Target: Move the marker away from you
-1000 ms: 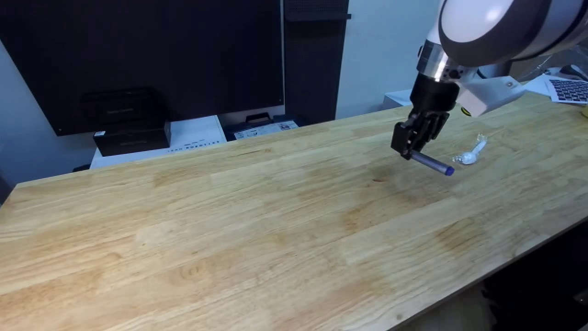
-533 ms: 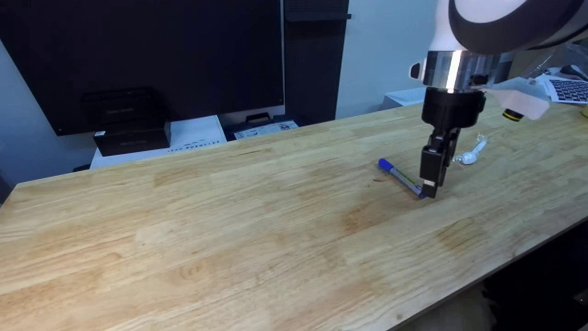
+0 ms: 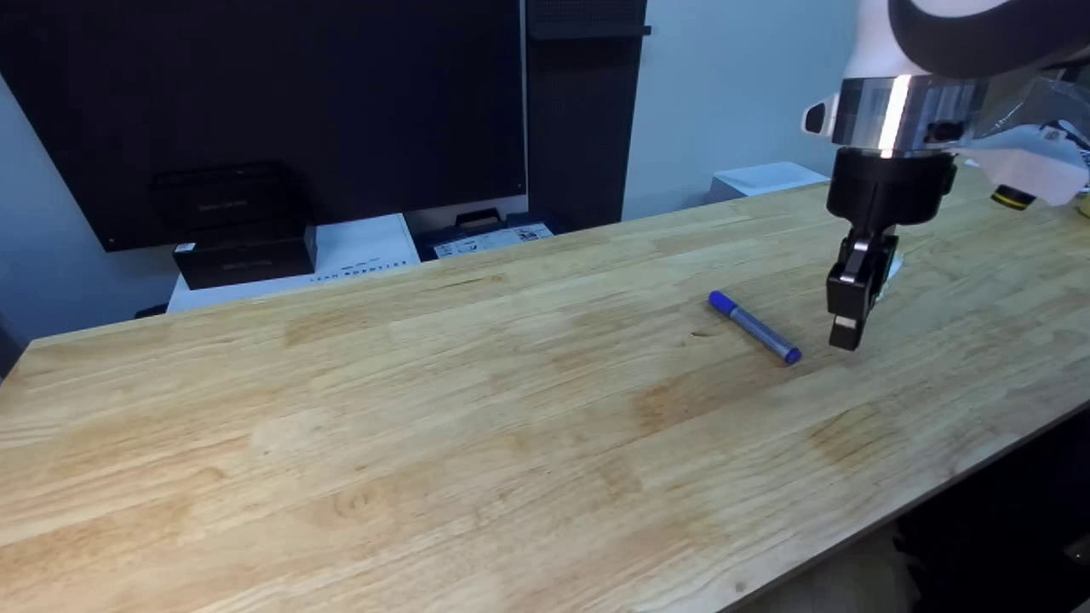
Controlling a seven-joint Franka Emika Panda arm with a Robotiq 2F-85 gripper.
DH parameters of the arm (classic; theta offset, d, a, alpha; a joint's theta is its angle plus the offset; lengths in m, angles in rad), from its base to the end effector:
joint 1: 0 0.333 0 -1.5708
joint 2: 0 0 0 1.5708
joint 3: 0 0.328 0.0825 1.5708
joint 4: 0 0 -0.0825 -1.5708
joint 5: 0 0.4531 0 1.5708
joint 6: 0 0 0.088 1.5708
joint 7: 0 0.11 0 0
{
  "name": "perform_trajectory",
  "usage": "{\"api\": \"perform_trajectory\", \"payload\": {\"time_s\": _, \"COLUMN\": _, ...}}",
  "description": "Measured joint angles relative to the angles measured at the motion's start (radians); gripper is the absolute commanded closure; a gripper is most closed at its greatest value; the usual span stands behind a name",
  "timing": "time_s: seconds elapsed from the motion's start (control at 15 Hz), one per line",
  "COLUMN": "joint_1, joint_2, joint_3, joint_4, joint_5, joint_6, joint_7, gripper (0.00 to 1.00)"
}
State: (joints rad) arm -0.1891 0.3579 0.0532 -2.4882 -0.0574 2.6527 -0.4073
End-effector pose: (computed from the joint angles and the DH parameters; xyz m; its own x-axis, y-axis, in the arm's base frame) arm 0.4647 -0.0588 0.0773 0.9315 0.3191 -0.1748 0.3101 -0.9475 -0.0775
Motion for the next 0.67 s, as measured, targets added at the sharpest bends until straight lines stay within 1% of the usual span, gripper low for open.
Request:
{"api": "perform_trajectory", "payload": {"time_s": 0.2, "joint_1": 0.020, "joint_2": -0.006, "joint_3": -0.030, "joint_4": -0.001, "joint_5": 0.001, "joint_6": 0.092, "joint_7": 0.093, "gripper": 0.47}}
{"api": "perform_trajectory", "payload": {"time_s": 0.4, "joint_1": 0.066, "joint_2": -0.006, "joint_3": -0.080, "joint_4": -0.002, "joint_5": -0.004, "joint_6": 0.185, "joint_7": 0.215, "gripper": 0.26}}
{"api": "perform_trajectory", "payload": {"time_s": 0.53, "joint_1": 0.107, "joint_2": -0.005, "joint_3": -0.121, "joint_4": -0.003, "joint_5": -0.007, "joint_6": 0.221, "joint_7": 0.279, "gripper": 0.13}}
{"api": "perform_trajectory", "payload": {"time_s": 0.6, "joint_1": 0.124, "joint_2": -0.003, "joint_3": -0.138, "joint_4": -0.003, "joint_5": -0.008, "joint_6": 0.230, "joint_7": 0.303, "gripper": 0.05}}
{"api": "perform_trajectory", "payload": {"time_s": 0.67, "joint_1": 0.138, "joint_2": 0.003, "joint_3": -0.150, "joint_4": -0.003, "joint_5": -0.008, "joint_6": 0.236, "joint_7": 0.320, "gripper": 0.01}}
